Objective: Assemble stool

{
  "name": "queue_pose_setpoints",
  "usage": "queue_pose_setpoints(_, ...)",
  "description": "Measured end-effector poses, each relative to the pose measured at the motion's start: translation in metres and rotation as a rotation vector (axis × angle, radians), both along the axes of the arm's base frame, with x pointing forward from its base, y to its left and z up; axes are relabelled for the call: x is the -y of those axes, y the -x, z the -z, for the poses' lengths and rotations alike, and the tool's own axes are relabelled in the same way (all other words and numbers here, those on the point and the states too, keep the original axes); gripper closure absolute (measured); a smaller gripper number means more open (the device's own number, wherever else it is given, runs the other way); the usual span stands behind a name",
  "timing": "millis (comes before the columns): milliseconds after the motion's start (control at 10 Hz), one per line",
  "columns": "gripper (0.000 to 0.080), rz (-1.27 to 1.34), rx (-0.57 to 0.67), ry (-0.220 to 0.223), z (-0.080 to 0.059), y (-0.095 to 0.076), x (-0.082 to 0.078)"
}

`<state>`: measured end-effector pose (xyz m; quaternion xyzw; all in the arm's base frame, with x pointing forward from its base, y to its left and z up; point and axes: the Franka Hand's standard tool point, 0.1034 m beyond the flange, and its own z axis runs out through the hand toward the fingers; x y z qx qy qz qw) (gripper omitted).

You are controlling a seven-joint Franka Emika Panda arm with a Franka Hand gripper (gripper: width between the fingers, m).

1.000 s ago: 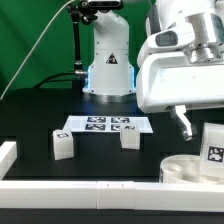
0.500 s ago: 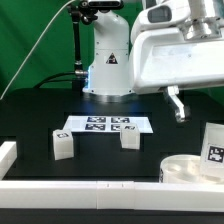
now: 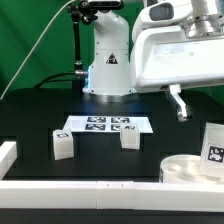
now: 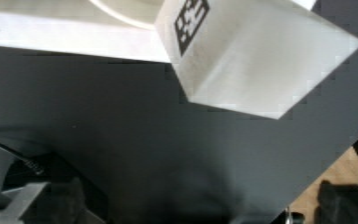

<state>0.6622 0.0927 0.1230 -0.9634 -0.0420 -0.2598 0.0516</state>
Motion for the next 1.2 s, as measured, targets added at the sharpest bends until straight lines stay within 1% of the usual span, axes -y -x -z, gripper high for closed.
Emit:
queue_pose_setpoints(100,0.015,0.081,-0.004,-0.042,-0.002,0.002,0.005)
queue_pose_setpoints(200,0.015,0.154,-0.024,-0.088,-0.002,0.004,0.003)
queue_pose_setpoints(300,0.015,0.146,-0.105,-0.096,0.002,0.009,0.0)
queue_pose_setpoints(400,0.015,0.109,-0.174,-0.091,0.002,0.009,0.005)
queue_pose_setpoints(500,0.015,0.113,-0.209,-0.103,0.0,0.007,0.003)
queue_pose_setpoints(600,0.015,0.097,-0.292,-0.111,0.002,0.013,-0.001)
queue_pose_setpoints(700,0.015,0.087,-0.353,-0.117,0.002,0.015,-0.001)
queue_pose_setpoints(800,0.015,0.099,-0.443,-0.131,0.001,0.02,-0.003)
queue_pose_setpoints(900,0.015,0.208,-0.518,-0.131,-0.002,0.02,-0.003)
queue_pose_setpoints(1000,0.015,0.274,-0.493,-0.11,0.0,0.017,-0.01)
queue_pose_setpoints(1100,0.015,0.284,-0.473,-0.095,0.009,0.023,-0.017)
queue_pose_setpoints(1200,0.015,0.261,-0.46,-0.084,0.014,0.025,-0.017)
